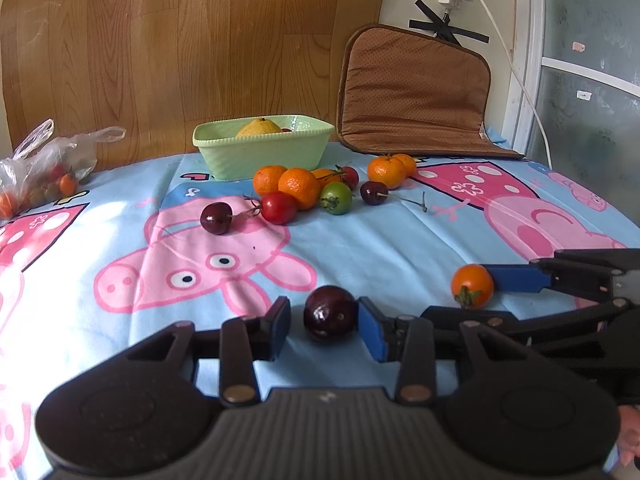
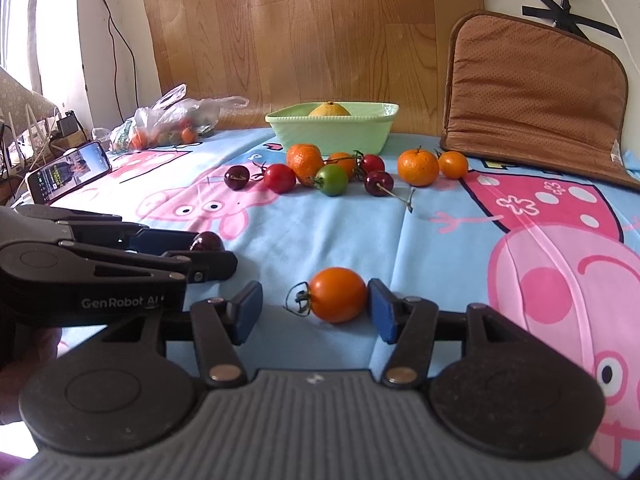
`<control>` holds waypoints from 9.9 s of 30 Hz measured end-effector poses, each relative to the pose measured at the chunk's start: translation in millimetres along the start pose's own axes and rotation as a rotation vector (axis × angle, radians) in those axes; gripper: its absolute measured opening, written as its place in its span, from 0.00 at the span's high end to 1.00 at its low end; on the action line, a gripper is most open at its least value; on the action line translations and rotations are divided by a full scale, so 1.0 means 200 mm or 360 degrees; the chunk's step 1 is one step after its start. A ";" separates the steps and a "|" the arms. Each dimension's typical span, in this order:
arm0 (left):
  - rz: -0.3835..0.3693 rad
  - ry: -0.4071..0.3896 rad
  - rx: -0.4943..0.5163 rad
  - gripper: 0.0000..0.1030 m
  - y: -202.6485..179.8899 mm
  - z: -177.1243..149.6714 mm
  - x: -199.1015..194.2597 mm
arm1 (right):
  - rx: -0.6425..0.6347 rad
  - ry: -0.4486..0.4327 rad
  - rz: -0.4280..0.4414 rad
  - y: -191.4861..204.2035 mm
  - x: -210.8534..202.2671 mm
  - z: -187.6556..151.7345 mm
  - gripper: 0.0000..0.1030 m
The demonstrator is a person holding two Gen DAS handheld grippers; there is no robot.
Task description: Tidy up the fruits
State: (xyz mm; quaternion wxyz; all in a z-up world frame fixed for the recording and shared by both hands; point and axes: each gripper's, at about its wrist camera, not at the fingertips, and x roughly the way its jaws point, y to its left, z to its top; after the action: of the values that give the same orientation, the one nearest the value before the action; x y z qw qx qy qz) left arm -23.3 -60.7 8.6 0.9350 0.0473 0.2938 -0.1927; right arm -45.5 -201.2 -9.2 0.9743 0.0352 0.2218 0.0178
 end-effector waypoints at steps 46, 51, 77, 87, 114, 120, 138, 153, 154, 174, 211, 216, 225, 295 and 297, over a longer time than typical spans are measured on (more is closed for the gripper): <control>-0.0026 -0.0012 -0.0036 0.59 0.02 0.00 0.00 | -0.0007 -0.0026 -0.0095 0.00 -0.01 -0.01 0.42; -0.0028 -0.0013 -0.0041 0.60 0.02 0.00 -0.01 | -0.0017 -0.0025 -0.0102 0.01 -0.01 -0.01 0.42; -0.0134 -0.0077 -0.0085 0.73 0.23 0.49 0.10 | 0.0217 -0.0142 0.0132 -0.22 0.14 0.40 0.62; 0.0043 -0.0002 -0.0278 0.73 0.55 0.90 0.68 | -0.0017 -0.0140 0.0048 -0.28 0.73 0.84 0.62; -0.0033 0.0024 -0.0389 0.65 0.59 0.38 0.30 | -0.0121 0.0006 0.0255 0.02 0.41 0.40 0.64; -0.0074 0.0070 -0.0382 0.61 0.57 0.33 0.38 | -0.0239 0.0057 0.0164 0.10 0.57 0.40 0.63; -0.0159 0.0056 -0.0323 0.75 0.43 0.19 0.21 | -0.0211 0.0100 0.0162 0.11 0.38 0.26 0.69; -0.0209 0.0023 -0.0145 0.75 0.14 0.04 0.04 | -0.0181 0.0037 0.0012 0.09 0.08 0.06 0.69; -0.0196 0.0021 -0.0142 0.74 0.14 0.04 0.04 | -0.0187 0.0020 0.0010 0.08 0.08 0.05 0.69; -0.0159 0.0021 -0.0078 0.68 0.11 0.03 0.05 | -0.0150 -0.0001 0.0064 0.07 0.06 0.03 0.61; 0.0079 0.0056 -0.0379 0.68 0.63 0.84 0.84 | -0.0054 -0.0093 -0.0025 -0.30 0.83 0.81 0.68; 0.0060 -0.0093 -0.0370 0.62 0.59 0.80 0.59 | 0.0071 -0.0192 -0.0028 -0.37 0.61 0.78 0.68; 0.0000 -0.0135 -0.0180 0.55 0.32 0.45 0.27 | 0.0383 -0.0140 0.0048 -0.42 0.19 0.37 0.68; -0.0057 -0.0009 -0.0060 0.62 0.04 0.01 0.05 | -0.0132 0.0009 0.0057 0.08 0.04 0.01 0.58; -0.0053 -0.0025 -0.0043 0.62 0.03 0.00 0.04 | -0.0129 0.0006 0.0055 0.08 0.04 0.01 0.62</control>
State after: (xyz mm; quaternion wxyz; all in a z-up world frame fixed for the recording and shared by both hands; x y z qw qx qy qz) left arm -14.6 -57.2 4.8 0.9346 0.0282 0.2898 -0.2046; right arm -38.0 -185.8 -9.8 0.9741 -0.0004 0.2220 0.0437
